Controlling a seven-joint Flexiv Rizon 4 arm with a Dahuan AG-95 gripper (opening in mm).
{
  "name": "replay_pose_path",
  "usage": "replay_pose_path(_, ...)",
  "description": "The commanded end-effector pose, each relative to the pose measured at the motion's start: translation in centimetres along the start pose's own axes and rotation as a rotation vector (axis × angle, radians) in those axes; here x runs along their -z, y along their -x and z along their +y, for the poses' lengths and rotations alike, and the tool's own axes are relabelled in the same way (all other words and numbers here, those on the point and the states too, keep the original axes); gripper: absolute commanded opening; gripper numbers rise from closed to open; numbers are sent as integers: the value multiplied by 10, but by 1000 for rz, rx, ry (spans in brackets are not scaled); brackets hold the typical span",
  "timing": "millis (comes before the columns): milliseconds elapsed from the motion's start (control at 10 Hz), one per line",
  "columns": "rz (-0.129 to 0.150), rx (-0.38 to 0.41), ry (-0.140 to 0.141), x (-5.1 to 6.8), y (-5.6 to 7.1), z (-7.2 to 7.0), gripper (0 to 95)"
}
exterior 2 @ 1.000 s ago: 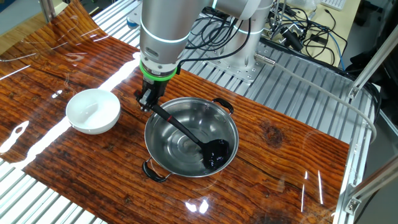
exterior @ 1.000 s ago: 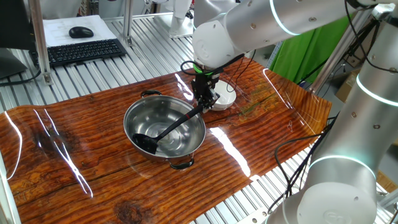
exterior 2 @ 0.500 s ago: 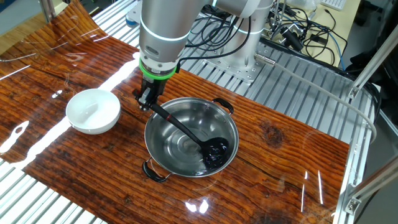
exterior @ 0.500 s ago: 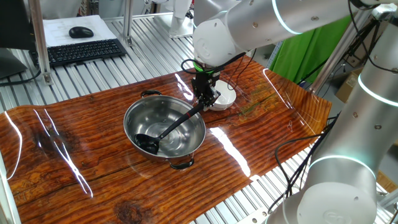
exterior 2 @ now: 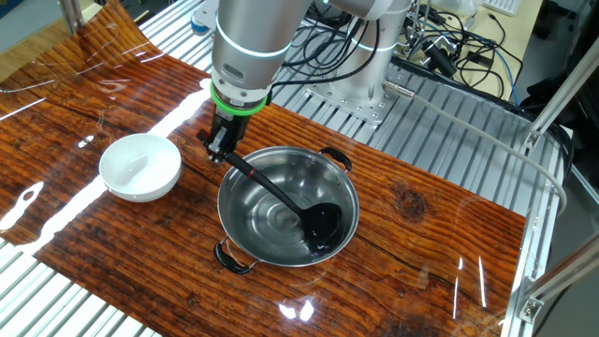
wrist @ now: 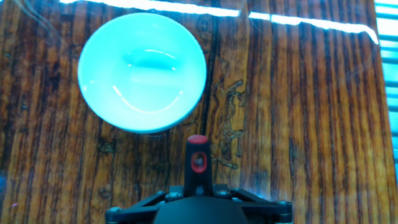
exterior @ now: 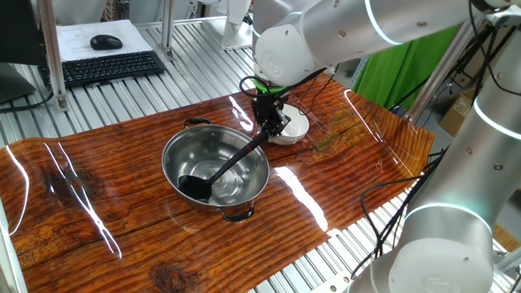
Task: Scoop water with a large spoon from one bowl to another
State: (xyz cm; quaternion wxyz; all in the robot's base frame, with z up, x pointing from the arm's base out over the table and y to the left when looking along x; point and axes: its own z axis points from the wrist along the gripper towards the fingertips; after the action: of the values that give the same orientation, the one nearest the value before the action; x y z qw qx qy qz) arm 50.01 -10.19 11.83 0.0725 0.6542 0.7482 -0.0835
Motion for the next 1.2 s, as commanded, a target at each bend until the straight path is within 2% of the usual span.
replay_pose_path(100,-2,8,11,4,2,0,0)
replay_pose_path(300,2,15,12,6,5,1,0)
replay_pose_path(600,-8,19,11,9,6,2,0)
replay_pose_path(1200,-15,14,5,22,9,9,0)
